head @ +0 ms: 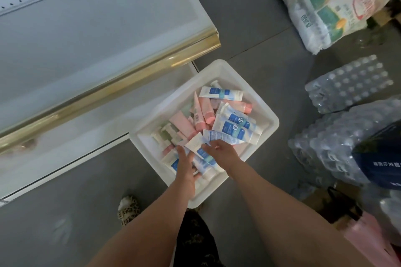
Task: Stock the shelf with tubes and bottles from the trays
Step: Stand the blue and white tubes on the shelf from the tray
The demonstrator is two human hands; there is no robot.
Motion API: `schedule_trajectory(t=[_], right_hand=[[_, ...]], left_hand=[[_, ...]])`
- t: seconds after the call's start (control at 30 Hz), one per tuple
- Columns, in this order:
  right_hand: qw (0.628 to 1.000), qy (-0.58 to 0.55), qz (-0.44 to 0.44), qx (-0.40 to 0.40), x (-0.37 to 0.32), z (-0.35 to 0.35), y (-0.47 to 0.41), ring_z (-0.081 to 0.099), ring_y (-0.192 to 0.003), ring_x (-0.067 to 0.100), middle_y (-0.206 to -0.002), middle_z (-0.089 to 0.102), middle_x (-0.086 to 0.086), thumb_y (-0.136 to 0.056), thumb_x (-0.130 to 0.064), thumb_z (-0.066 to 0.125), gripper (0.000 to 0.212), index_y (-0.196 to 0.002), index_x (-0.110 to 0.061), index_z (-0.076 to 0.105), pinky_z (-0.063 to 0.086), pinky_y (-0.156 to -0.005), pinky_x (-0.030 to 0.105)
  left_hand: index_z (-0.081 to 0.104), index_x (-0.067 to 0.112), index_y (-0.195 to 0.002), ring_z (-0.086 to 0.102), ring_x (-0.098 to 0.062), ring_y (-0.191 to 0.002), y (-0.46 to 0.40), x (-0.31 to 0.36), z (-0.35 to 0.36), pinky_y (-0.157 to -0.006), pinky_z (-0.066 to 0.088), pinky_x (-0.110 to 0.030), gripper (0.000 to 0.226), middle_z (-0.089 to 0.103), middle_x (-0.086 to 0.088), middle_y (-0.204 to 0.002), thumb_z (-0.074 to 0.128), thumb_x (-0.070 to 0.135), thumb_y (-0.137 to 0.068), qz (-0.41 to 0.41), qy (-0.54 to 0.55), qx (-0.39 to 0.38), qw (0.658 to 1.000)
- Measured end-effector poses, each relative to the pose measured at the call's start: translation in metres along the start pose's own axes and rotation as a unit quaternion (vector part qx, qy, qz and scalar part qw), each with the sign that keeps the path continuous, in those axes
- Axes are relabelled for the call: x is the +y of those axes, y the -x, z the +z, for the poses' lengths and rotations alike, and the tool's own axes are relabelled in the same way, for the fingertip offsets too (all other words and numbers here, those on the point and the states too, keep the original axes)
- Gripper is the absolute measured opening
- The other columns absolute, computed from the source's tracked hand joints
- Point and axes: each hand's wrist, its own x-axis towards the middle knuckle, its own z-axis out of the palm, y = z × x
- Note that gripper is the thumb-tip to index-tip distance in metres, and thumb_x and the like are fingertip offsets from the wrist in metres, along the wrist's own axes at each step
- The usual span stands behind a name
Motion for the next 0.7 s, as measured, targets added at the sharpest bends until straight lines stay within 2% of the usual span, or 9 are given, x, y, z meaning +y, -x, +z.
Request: schedule_trajectory(t=[0.1, 0.17, 0.23, 0.3, 0.37, 0.47, 0.5, 0.57, 0.7], right_hand=[[0.997, -0.074, 0.006, -0.009, -0.013, 0.002, 0.016, 0.068, -0.091, 0.021, -0.107, 0.071, 0.009, -0.089, -0.048, 0.070, 0.044, -0.108, -0.010, 0.062, 0.056, -0.076, 0.028], [0.995, -0.100, 0.003, 0.003, -0.019, 0.004, 0.026, 0.067, -0.080, 0.015, -0.102, 0.071, 0.007, -0.094, -0.045, 0.065, 0.041, -0.111, -0.008, 0.060, 0.052, -0.065, 0.022], [0.992, -0.124, -0.003, 0.021, -0.027, 0.007, 0.034, 0.066, -0.078, 0.017, -0.103, 0.072, 0.009, -0.096, -0.047, 0.061, 0.042, -0.112, -0.008, 0.062, 0.051, -0.064, 0.022], [0.990, -0.142, -0.001, 0.017, -0.038, 0.009, 0.044, 0.066, -0.080, 0.020, -0.103, 0.072, 0.011, -0.097, -0.049, 0.057, 0.042, -0.109, -0.010, 0.066, 0.052, -0.066, 0.025], [0.989, -0.143, -0.019, 0.017, -0.050, 0.009, 0.057, 0.062, -0.077, 0.018, -0.091, 0.071, 0.005, -0.096, -0.044, 0.062, 0.028, -0.098, -0.016, 0.067, 0.051, -0.071, 0.027], [0.989, -0.141, -0.048, 0.027, -0.064, 0.007, 0.076, 0.067, -0.088, 0.021, -0.093, 0.074, 0.002, -0.085, -0.027, 0.079, 0.020, -0.100, -0.016, 0.071, 0.048, -0.075, 0.028], [0.988, -0.140, -0.056, 0.032, -0.070, 0.008, 0.083, 0.069, -0.094, 0.023, -0.097, 0.075, 0.003, -0.083, -0.022, 0.082, 0.024, -0.103, -0.014, 0.071, 0.050, -0.076, 0.029], [0.986, -0.142, -0.073, 0.052, -0.083, 0.010, 0.099, 0.071, -0.096, 0.024, -0.100, 0.075, 0.004, -0.081, -0.017, 0.083, 0.025, -0.102, -0.015, 0.070, 0.054, -0.079, 0.032], [0.977, -0.158, -0.110, 0.093, -0.116, 0.020, 0.130, 0.072, -0.092, 0.022, -0.098, 0.076, 0.003, -0.081, -0.025, 0.082, 0.031, -0.109, -0.016, 0.070, 0.053, -0.071, 0.030]], left_hand=[[0.049, 0.030, -0.144, 0.056, -0.026, -0.122, 0.017, 0.011, -0.005, -0.098, 0.045, -0.041, 0.073, 0.056, -0.007, -0.140, 0.022, 0.075, -0.093, 0.020, -0.001, 0.007, 1.000], [0.059, 0.028, -0.134, 0.063, -0.023, -0.105, 0.026, 0.021, -0.006, -0.087, 0.050, -0.039, 0.070, 0.064, -0.008, -0.126, 0.020, 0.071, -0.096, 0.037, -0.011, 0.016, 0.999], [0.065, 0.028, -0.122, 0.063, -0.020, -0.092, 0.036, 0.032, -0.008, -0.073, 0.047, -0.034, 0.067, 0.067, -0.006, -0.110, 0.017, 0.068, -0.098, 0.054, -0.020, 0.023, 0.998], [0.066, 0.027, -0.119, 0.064, -0.025, -0.098, 0.044, 0.044, -0.013, -0.070, 0.048, -0.033, 0.066, 0.067, -0.005, -0.111, 0.020, 0.069, -0.097, 0.066, -0.010, 0.020, 0.998], [0.068, 0.023, -0.118, 0.066, -0.025, -0.098, 0.054, 0.056, -0.019, -0.071, 0.050, -0.033, 0.063, 0.069, -0.005, -0.109, 0.031, 0.069, -0.096, 0.082, -0.009, 0.006, 0.997], [0.070, 0.023, -0.101, 0.069, -0.019, -0.081, 0.070, 0.073, -0.031, -0.072, 0.053, -0.032, 0.021, 0.073, -0.009, -0.107, 0.058, 0.039, -0.098, 0.137, -0.046, -0.027, 0.989], [0.069, 0.025, -0.103, 0.068, -0.017, -0.084, 0.074, 0.078, -0.036, -0.077, 0.054, -0.035, 0.011, 0.071, -0.009, -0.114, 0.060, 0.027, -0.097, 0.168, -0.067, -0.037, 0.983], [0.065, 0.028, -0.118, 0.066, -0.018, -0.095, 0.084, 0.090, -0.045, -0.089, 0.054, -0.040, 0.025, 0.066, -0.006, -0.123, 0.058, 0.015, -0.098, 0.200, -0.092, -0.062, 0.973], [0.040, 0.033, -0.148, 0.059, -0.022, -0.115, 0.116, 0.120, -0.065, -0.093, 0.054, -0.036, 0.056, 0.051, 0.001, -0.142, 0.059, 0.017, -0.099, 0.278, -0.144, -0.117, 0.943]])
